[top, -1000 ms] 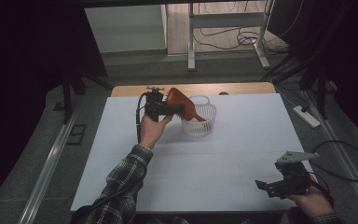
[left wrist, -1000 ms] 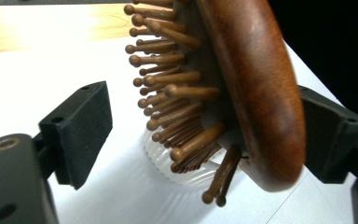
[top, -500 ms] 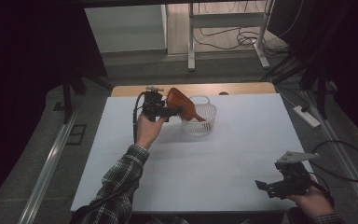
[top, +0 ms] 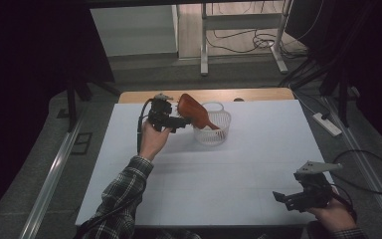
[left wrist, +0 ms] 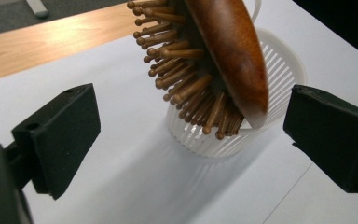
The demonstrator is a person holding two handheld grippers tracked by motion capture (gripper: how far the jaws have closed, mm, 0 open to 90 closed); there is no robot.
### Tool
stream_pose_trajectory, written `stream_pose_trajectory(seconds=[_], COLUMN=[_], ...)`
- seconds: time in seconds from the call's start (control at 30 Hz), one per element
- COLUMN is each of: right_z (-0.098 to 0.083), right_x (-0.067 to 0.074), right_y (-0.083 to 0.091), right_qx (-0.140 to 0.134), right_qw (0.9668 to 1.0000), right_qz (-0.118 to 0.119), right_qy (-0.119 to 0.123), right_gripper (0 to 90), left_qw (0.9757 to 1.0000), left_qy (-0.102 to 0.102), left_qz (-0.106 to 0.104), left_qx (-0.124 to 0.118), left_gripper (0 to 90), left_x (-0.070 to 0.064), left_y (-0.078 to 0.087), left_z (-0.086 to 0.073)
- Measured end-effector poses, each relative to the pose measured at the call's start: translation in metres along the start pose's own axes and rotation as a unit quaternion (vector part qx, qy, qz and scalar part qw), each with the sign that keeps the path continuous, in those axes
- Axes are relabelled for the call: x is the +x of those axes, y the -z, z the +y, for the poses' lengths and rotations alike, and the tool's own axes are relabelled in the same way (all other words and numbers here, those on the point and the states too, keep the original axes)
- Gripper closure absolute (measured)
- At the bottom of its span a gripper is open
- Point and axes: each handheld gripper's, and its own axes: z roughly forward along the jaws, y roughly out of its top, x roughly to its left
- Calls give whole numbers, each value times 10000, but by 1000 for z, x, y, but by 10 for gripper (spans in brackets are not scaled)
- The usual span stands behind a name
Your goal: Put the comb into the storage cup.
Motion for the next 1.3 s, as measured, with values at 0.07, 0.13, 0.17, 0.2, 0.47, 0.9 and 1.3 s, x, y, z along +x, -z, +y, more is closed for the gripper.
stream_pose_trajectory(seconds=[0.07,0.13,0.17,0.2,0.47,0.9,1.3], right_z=[0,0,0,0,0,0,0], right_x=[0,-1,-1,-1,-1,0,-1], right_y=[0,0,1,1,1,-1,-1], right_qx=[-21,-19,-21,-30,-39,39,20], right_qw=[10000,10000,10000,10000,9995,9988,9986], right_qz=[-5,-25,-36,-63,-261,-452,-466], right_qy=[-16,-32,-44,-55,-176,-190,-232], right_gripper=[0,0,0,0,0,0,0], left_qw=[10000,9999,9999,9999,9995,9991,9982], left_qy=[-69,-112,-115,-121,-299,-401,-577], left_qz=[48,62,50,27,52,-5,-97], left_qx=[-5,-29,-55,-67,-95,-155,-92], left_gripper=[39,34,33,33,18,9,8], left_x=[-1,-1,-1,-1,-3,-4,-8], left_y=[2,4,5,6,11,19,24], left_z=[-1,-2,-3,-4,-10,-21,-28])
